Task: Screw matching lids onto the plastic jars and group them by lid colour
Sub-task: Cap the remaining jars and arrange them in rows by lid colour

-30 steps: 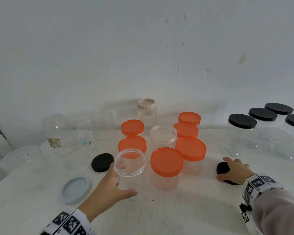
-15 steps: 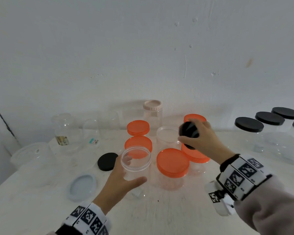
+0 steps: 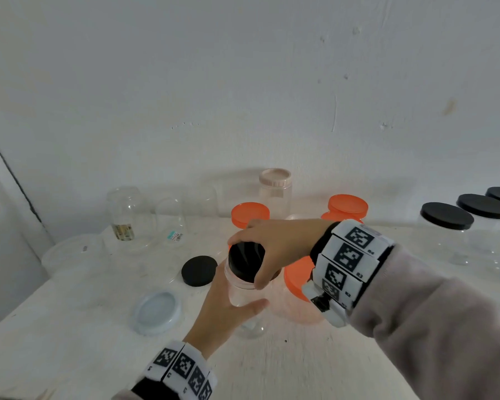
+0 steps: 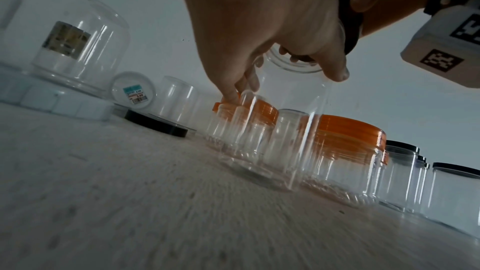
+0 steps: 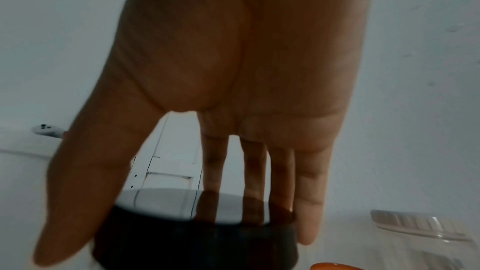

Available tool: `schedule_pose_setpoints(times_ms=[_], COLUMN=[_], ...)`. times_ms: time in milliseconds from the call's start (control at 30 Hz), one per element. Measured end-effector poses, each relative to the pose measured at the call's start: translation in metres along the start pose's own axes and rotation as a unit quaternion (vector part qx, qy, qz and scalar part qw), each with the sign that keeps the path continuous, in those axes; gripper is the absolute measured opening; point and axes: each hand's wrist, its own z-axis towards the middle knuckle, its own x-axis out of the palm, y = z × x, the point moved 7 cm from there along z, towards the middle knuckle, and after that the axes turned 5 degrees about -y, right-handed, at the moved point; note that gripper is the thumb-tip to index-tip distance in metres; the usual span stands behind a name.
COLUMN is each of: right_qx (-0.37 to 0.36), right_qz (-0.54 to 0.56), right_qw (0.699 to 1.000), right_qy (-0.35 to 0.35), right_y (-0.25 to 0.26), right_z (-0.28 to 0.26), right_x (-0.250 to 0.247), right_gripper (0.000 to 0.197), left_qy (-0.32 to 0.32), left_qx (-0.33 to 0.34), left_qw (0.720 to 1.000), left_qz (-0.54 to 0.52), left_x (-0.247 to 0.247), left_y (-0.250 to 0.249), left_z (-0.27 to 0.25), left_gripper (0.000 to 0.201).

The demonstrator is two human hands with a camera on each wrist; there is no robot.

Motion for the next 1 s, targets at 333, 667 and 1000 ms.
schedule_pose_setpoints(times_ms=[333,667,1000], right_qx=[-0.003,-0.001,-0.012], right_qz=[-0.071,-0.099,-0.111], right_qw=[0.997,0.994,0.992], right_qy=[0.040,0.051,0.065], right_y=[0.013,0.019,0.021], right_z=[0.008,0.010,0.013], right_x=[0.001,0.000,0.001], right_gripper=[0.084,0.081,0.075], left_qy=[0.001,-0.006,-0.010], left_qx=[-0.007,-0.005,0.000], left_qw=[1.000,1.000,0.999], left_qz=[-0.014,-0.021,-0.039], left_x=[0.001,0.001,0.001], left_y=[-0.001,0.000,0.003], left_z=[0.000,-0.003,-0.002], left_gripper=[0.093,0.087,0.082])
